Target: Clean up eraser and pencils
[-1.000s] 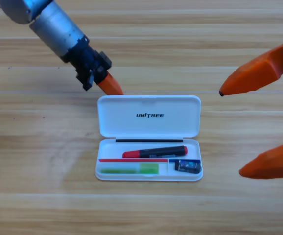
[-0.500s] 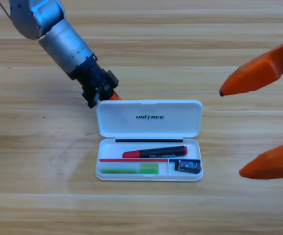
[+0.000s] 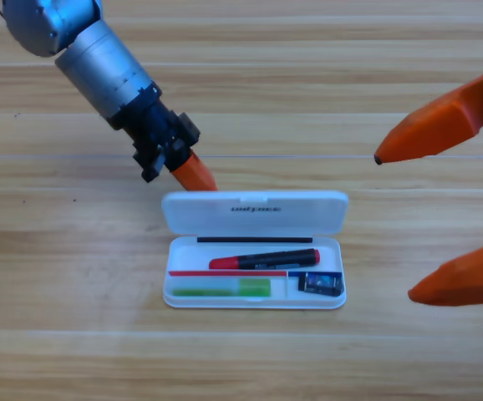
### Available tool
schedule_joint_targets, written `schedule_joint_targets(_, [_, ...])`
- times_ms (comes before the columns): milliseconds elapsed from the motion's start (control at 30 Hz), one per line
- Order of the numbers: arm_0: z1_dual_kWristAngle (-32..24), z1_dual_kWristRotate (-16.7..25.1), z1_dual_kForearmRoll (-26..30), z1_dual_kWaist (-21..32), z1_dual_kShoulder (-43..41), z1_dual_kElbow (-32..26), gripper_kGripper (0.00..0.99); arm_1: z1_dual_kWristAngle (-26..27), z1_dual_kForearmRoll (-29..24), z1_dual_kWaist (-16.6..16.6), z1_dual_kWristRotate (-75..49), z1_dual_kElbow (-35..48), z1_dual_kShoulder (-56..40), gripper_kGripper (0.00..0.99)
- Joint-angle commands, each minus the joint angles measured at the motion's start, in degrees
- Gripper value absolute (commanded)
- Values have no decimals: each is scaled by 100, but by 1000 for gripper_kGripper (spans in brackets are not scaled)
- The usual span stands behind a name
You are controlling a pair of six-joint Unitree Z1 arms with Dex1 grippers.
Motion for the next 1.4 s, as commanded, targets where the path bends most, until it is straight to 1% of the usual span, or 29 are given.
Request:
schedule_joint_targets(33, [-28,92,-80,-269,-133,266,0,73,-88,-162,61,130,79,957])
schedule_joint_targets(333, [60,83,-405,-419,-300,732,0,73,-88,-162,78,104,123,957])
schedule_joint_targets(733, [262,13,-1126,-621,-379,1497,0,73,-88,-162,96,77,193,957])
schedule_joint_targets(967, [455,-57,-1407,-726,-370,1751,0,73,-88,-162,104,68,237,957])
schedule_joint_targets(1400, [649,-251,-2004,-955,-326,2226,0,73,-88,-162,113,51,273,957])
